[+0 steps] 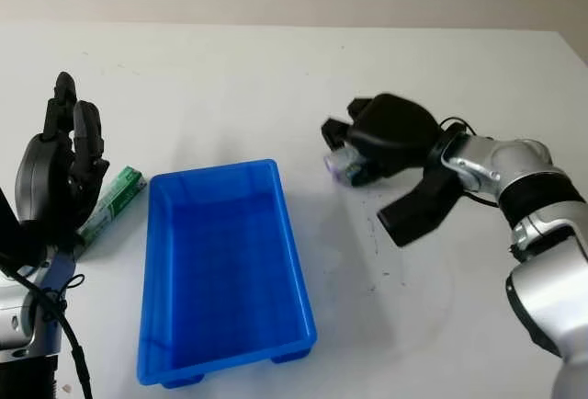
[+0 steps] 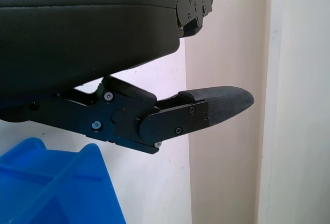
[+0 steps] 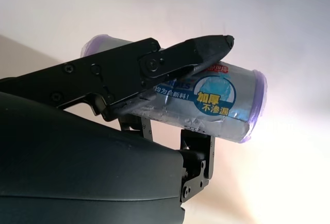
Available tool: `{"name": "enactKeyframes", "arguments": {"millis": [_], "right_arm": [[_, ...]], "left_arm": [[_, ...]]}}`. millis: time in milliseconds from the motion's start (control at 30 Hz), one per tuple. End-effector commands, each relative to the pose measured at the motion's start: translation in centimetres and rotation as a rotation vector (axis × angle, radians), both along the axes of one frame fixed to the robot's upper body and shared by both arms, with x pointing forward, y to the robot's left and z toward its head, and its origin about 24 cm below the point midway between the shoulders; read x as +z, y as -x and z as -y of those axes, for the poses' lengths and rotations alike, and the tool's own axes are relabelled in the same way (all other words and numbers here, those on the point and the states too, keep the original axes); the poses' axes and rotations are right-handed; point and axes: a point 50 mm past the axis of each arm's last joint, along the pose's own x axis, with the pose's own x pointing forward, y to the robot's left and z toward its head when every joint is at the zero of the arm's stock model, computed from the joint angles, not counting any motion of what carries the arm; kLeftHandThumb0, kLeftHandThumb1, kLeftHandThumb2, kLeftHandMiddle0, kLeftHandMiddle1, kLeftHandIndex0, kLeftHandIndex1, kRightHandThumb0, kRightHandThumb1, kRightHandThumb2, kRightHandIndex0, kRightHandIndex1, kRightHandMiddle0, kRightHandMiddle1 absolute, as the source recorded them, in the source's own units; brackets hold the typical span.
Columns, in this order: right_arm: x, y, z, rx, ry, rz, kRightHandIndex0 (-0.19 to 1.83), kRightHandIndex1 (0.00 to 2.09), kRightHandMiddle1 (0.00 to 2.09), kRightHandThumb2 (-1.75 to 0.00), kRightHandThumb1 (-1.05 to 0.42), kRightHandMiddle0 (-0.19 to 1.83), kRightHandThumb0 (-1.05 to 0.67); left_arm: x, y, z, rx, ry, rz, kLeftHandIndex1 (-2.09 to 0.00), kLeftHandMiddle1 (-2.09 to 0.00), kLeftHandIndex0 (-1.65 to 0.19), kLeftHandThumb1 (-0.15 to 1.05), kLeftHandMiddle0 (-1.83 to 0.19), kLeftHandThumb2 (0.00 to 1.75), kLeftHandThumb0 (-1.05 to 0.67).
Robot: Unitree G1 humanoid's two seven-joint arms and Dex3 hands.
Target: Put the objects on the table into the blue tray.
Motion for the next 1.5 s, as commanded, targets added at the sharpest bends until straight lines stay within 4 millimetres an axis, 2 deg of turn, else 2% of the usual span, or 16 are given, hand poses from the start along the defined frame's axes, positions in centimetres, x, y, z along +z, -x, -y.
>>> {"name": "enactKeyframes", "arguments": {"millis": [0,133,233,433,633,1000,1233,1300,1333,1367,1400,1433,1467], "right_arm": [[2.0,-0.1,-1.2,0.05,-0.091,0.049,1.0,2.09,2.09,-0.13,-1.05,0.77,-0.42],[4.9,0.4,-3.1,0.134,-0.228,0.124,1.06,2.09,2.09,-0.15,-1.05,0.81,-0.43],[6.3,0.9,-4.2,0.185,-0.32,0.147,1.08,2.09,2.09,-0.19,-1.05,0.84,-0.44],[7.3,2.2,-6.0,0.268,-0.491,0.098,1.12,2.09,2.09,-0.28,-1.05,0.84,-0.45],[6.7,4.2,-8.5,0.394,-0.611,-0.151,1.17,2.09,2.09,-0.28,-1.05,0.86,-0.41],[4.0,7.0,-11.1,0.437,-0.489,-0.454,1.15,2.09,2.09,-0.25,-1.05,0.87,-0.46],[2.2,7.1,-11.4,0.443,-0.432,-0.636,1.0,2.09,2.09,-0.16,-1.05,0.77,-0.48],[2.1,7.0,-11.3,0.436,-0.405,-0.674,0.7,2.09,2.09,-0.12,-1.05,0.51,-0.5],[2.1,7.0,-11.3,0.434,-0.395,-0.685,0.49,1.99,1.98,-0.09,-1.05,0.33,-0.52],[2.1,7.0,-11.3,0.428,-0.378,-0.698,0.43,1.96,1.94,-0.09,-1.05,0.29,-0.52],[2.2,7.0,-11.2,0.424,-0.341,-0.705,0.33,1.82,1.78,-0.08,-1.05,0.22,-0.55],[2.2,7.0,-11.2,0.421,-0.296,-0.709,0.25,1.53,1.48,-0.08,-1.05,0.14,-0.58],[2.2,7.0,-11.2,0.421,-0.257,-0.716,0.16,1.08,1.02,-0.09,-1.05,0.08,-0.6]], "left_arm": [[0.1,0.1,0.0,0.004,-0.001,0.003,-0.02,-0.05,0.19,1.05,0.17,0.64,-0.77],[0.0,0.1,0.0,0.002,0.0,0.006,-0.03,-0.05,0.19,1.05,0.17,0.63,-0.78],[-0.1,0.2,0.0,0.004,-0.008,0.007,-0.03,-0.06,0.19,1.05,0.17,0.64,-0.78],[0.0,0.2,0.1,0.008,0.0,0.007,-0.04,-0.06,0.18,1.05,0.16,0.64,-0.78],[0.0,0.2,0.1,0.004,-0.004,0.009,-0.03,-0.05,0.19,1.05,0.17,0.64,-0.78],[0.1,0.3,0.2,0.004,-0.012,0.009,-0.02,-0.05,0.19,1.05,0.18,0.64,-0.78],[0.1,0.3,0.3,0.003,-0.004,0.008,0.0,-0.04,0.19,1.05,0.19,0.63,-0.78],[0.1,0.3,0.3,0.007,-0.004,0.01,0.0,-0.05,0.19,1.05,0.18,0.64,-0.78],[0.1,0.3,0.4,0.008,-0.003,0.011,-0.01,-0.05,0.19,1.05,0.18,0.64,-0.78],[0.1,0.3,0.3,0.006,-0.004,0.01,-0.01,-0.05,0.19,1.05,0.18,0.64,-0.78],[0.1,0.3,0.3,0.006,0.0,0.01,-0.01,-0.05,0.19,1.05,0.18,0.64,-0.78],[0.0,0.3,0.3,0.008,0.001,0.009,-0.01,-0.05,0.19,1.05,0.17,0.64,-0.78],[0.0,0.3,0.3,0.012,0.003,0.009,-0.01,-0.06,0.18,1.05,0.17,0.63,-0.78]]}}
